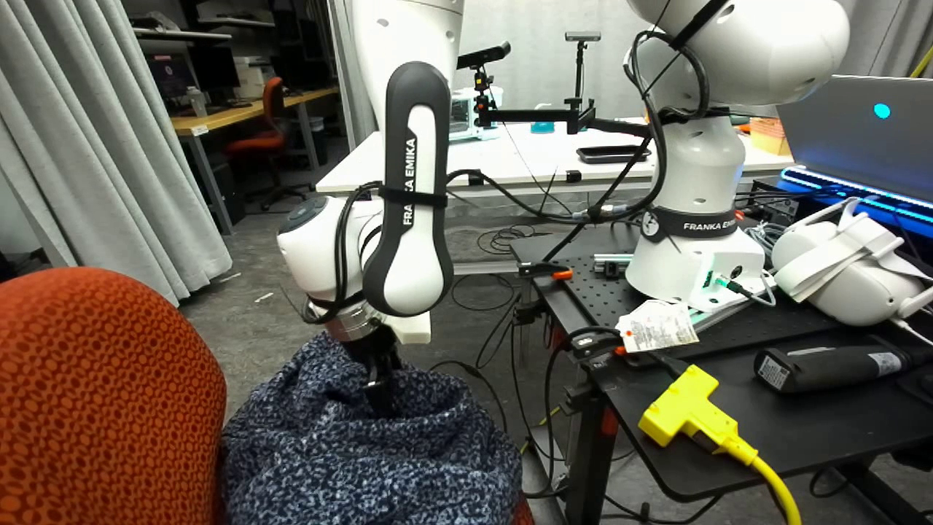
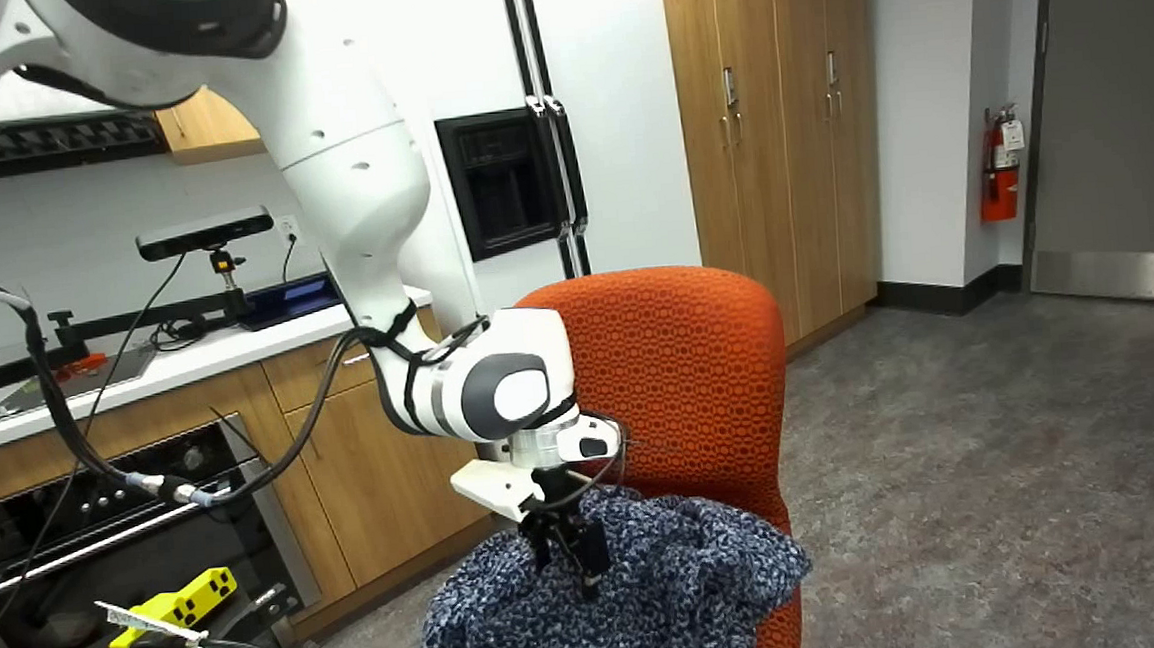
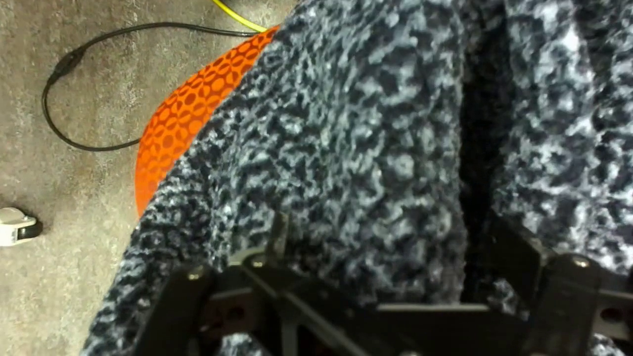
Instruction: Hang the fleece on the backrest of the chair
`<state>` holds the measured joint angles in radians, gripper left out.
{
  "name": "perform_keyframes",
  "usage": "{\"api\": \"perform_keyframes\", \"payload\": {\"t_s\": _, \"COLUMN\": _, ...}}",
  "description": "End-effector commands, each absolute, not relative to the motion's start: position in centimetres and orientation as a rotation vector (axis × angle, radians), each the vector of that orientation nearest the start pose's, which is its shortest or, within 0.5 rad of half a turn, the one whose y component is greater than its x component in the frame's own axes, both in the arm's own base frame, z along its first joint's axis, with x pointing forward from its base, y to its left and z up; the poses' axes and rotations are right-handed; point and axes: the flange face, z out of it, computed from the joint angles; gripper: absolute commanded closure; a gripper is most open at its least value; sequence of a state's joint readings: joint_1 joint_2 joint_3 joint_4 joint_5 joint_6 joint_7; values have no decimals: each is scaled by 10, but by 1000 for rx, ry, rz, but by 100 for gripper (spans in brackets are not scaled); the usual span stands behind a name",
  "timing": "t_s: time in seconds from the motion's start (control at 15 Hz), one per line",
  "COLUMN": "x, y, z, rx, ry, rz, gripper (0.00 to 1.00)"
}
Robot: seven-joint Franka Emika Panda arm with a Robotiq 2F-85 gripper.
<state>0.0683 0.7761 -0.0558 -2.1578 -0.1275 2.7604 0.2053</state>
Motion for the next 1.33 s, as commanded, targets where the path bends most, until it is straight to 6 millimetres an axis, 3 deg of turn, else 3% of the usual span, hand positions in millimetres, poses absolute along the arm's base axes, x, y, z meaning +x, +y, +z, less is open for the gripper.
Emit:
{"api": "perform_keyframes", "payload": {"t_s": 0.0, "x": 540, "y": 3, "z": -4, "rx": -3270, "ry": 109, "rz": 191, "gripper": 0}}
{"api": "perform_keyframes", "payload": {"t_s": 0.13, "x": 551, "y": 0, "z": -12, "rx": -3286, "ry": 107, "rz": 168, "gripper": 6}}
{"api": "perform_keyframes", "payload": {"t_s": 0.2, "x": 555, "y": -1, "z": -16, "rx": -3294, "ry": 104, "rz": 159, "gripper": 26}}
{"api": "perform_keyframes", "payload": {"t_s": 0.4, "x": 559, "y": -2, "z": -23, "rx": -3299, "ry": 96, "rz": 158, "gripper": 51}}
{"api": "perform_keyframes", "payload": {"t_s": 0.6, "x": 549, "y": 2, "z": -16, "rx": -3279, "ry": 103, "rz": 200, "gripper": 73}}
{"api": "perform_keyframes", "payload": {"t_s": 0.8, "x": 535, "y": 12, "z": 13, "rx": -3226, "ry": 85, "rz": 268, "gripper": 96}}
{"api": "perform_keyframes", "payload": {"t_s": 0.87, "x": 531, "y": 16, "z": 25, "rx": -3215, "ry": 71, "rz": 284, "gripper": 99}}
{"api": "perform_keyframes", "payload": {"t_s": 1.0, "x": 526, "y": 21, "z": 62, "rx": -3162, "ry": 61, "rz": 286, "gripper": 100}}
{"api": "perform_keyframes", "payload": {"t_s": 1.27, "x": 536, "y": 12, "z": 142, "rx": -3159, "ry": 72, "rz": 215, "gripper": 99}}
